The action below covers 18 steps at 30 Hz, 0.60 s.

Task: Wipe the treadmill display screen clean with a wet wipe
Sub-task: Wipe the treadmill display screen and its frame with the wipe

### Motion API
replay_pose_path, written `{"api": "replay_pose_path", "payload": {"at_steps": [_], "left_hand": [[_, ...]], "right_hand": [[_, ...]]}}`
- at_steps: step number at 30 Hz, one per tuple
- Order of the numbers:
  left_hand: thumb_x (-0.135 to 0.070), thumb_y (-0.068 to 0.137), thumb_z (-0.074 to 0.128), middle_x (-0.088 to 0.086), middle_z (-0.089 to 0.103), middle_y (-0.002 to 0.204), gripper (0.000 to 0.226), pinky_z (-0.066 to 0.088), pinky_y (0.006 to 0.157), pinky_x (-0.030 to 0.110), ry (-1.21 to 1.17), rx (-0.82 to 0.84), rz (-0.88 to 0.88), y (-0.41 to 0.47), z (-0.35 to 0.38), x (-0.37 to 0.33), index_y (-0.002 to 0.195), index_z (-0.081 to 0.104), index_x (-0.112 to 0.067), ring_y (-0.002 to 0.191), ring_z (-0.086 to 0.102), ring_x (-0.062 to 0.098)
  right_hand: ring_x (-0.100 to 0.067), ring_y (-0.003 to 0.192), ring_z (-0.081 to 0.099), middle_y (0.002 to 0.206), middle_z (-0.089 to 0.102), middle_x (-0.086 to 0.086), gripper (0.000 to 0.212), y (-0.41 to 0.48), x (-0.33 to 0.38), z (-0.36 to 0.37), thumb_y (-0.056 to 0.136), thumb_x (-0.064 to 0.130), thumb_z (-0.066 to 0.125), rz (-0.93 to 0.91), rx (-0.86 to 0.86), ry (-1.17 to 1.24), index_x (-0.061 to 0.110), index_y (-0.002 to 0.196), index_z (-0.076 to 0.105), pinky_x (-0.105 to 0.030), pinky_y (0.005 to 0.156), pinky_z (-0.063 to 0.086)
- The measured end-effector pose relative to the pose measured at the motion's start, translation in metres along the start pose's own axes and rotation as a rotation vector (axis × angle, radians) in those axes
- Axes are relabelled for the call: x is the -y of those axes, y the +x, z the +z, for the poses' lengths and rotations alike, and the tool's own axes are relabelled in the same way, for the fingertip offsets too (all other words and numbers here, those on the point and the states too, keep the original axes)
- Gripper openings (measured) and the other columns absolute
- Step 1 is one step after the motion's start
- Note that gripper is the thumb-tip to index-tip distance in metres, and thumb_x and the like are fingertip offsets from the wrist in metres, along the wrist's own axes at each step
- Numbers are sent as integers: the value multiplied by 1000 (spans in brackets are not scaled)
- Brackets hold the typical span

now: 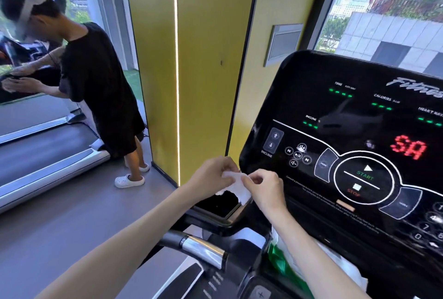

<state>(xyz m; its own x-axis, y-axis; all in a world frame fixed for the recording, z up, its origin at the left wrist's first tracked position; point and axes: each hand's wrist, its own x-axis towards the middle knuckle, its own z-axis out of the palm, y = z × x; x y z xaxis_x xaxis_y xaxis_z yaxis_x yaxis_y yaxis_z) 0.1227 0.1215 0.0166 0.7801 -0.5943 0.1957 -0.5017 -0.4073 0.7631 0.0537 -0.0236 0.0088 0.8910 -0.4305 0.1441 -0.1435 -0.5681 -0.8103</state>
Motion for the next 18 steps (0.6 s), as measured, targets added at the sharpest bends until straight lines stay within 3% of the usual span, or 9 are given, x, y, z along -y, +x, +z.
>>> {"api": "replay_pose_path", "payload": {"at_steps": [3,6,8,10,12,14,16,18], "left_hand": [[-11,83,62,0,60,92,9,38,66,12,13,-49,29,2,10,4,88,62,-19,78,52,8],[-20,80,69,-1,56,97,22,42,72,17,-15,21,41,4,21,9,102,64,-18,82,54,11],[-25,77,74,-4,53,100,35,41,75,17,-37,98,34,5,27,14,109,62,-21,84,52,10],[-16,78,72,-5,55,98,30,41,74,15,-63,67,27,9,32,20,106,62,-21,85,53,10],[-3,83,62,-4,59,92,22,41,67,9,-122,-53,-51,20,33,23,101,64,-16,82,55,12],[-1,86,55,0,60,88,16,41,60,7,-189,-219,-184,38,32,26,98,62,-10,75,54,10],[-8,88,55,1,59,90,10,45,66,17,-151,-350,-222,57,33,27,96,59,-11,79,54,14],[-7,88,53,3,58,96,10,47,74,30,-30,-404,-186,71,41,25,96,58,-11,86,54,20]], "right_hand": [[-12,68,60,70,67,2,10,4,1,6,80,21,67,154,12,158,12,76,70,-18,57,42],[-23,77,67,84,69,-9,11,7,2,9,82,11,62,321,32,420,18,89,67,-32,64,56],[-25,80,69,89,70,-11,18,9,0,8,82,15,62,347,32,445,25,97,65,-40,73,58],[-22,76,70,84,72,-10,21,6,-1,4,83,14,60,324,19,460,23,102,63,-36,73,57],[-17,74,68,74,71,-2,21,-1,-6,-1,86,10,54,202,-64,347,19,103,62,-30,70,54],[-15,81,63,78,67,4,21,-10,-16,-5,87,9,51,51,-177,11,18,102,63,-27,71,49],[-16,92,57,91,64,4,22,-16,-29,-8,86,5,51,-45,-280,-236,16,100,64,-27,76,44],[-18,100,53,98,62,3,23,-20,-39,-11,83,2,53,-75,-311,-336,14,100,64,-29,83,42]]}}
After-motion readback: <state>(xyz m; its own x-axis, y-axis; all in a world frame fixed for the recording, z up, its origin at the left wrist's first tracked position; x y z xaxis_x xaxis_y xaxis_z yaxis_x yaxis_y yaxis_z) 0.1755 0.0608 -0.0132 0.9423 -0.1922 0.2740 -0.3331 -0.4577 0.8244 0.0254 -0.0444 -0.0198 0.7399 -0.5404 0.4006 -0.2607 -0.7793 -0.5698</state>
